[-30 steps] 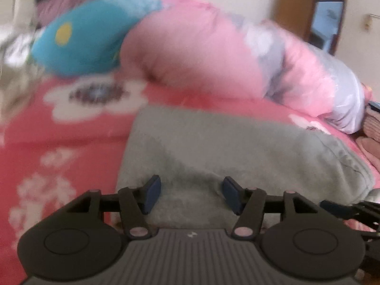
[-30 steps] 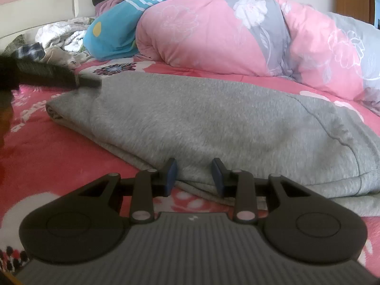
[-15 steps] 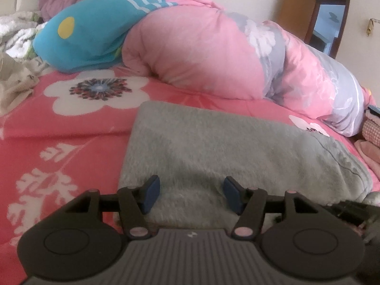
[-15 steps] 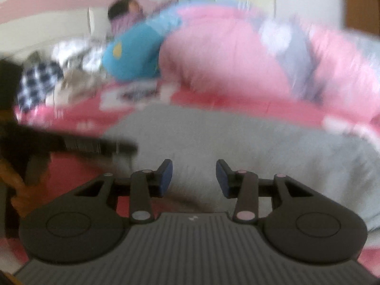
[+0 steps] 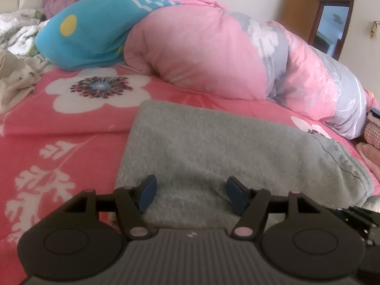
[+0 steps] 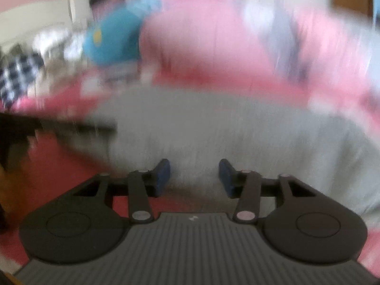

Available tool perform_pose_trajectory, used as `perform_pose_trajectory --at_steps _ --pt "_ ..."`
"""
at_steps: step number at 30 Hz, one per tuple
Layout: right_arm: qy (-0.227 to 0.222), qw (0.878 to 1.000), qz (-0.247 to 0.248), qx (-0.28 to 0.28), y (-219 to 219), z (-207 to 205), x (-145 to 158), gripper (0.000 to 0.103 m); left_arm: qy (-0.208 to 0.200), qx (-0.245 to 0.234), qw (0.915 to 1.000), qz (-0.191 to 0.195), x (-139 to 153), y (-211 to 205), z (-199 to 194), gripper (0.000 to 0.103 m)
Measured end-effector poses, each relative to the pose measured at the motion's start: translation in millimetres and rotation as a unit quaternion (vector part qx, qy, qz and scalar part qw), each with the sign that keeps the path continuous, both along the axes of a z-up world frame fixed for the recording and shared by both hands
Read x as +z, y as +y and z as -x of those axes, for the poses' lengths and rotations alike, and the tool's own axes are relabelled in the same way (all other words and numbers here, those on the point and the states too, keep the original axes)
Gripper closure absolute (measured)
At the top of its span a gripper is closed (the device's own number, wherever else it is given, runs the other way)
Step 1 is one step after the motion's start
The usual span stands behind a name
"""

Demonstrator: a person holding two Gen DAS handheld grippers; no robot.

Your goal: Fold clothes

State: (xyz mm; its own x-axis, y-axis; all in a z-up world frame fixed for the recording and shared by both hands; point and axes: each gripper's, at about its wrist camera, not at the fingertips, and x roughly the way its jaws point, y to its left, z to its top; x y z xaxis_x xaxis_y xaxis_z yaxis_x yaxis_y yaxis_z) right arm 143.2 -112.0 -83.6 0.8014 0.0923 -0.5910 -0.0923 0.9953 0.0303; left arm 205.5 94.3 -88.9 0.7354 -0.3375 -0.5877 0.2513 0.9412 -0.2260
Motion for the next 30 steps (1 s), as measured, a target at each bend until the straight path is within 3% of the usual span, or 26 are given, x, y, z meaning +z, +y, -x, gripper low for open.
perform_pose_trajectory --at_steps 5,11,15,17,30 --pt "-0.008 1.000 0.026 -0.005 1 8 16 0.047 0.000 0.001 1.0000 -0.001 1 0 1 0.036" --pt "-0.064 0.992 0.020 -0.110 -49 19 41 0.047 0.001 0.002 1.0000 -0.002 1 -1 1 0.036" --pt "0.020 0.989 0.009 -0.148 -79 6 1 0.041 0.001 0.002 1.0000 -0.003 2 -2 1 0.034" --pt "-0.018 0.990 0.020 -0.141 -77 15 -12 0.040 0.001 0.002 1.0000 -0.004 2 -2 1 0.034" --pt "-0.020 0.989 0.016 -0.145 -77 21 -7 0.040 0.003 0.002 1.0000 -0.001 3 -1 2 0.034"
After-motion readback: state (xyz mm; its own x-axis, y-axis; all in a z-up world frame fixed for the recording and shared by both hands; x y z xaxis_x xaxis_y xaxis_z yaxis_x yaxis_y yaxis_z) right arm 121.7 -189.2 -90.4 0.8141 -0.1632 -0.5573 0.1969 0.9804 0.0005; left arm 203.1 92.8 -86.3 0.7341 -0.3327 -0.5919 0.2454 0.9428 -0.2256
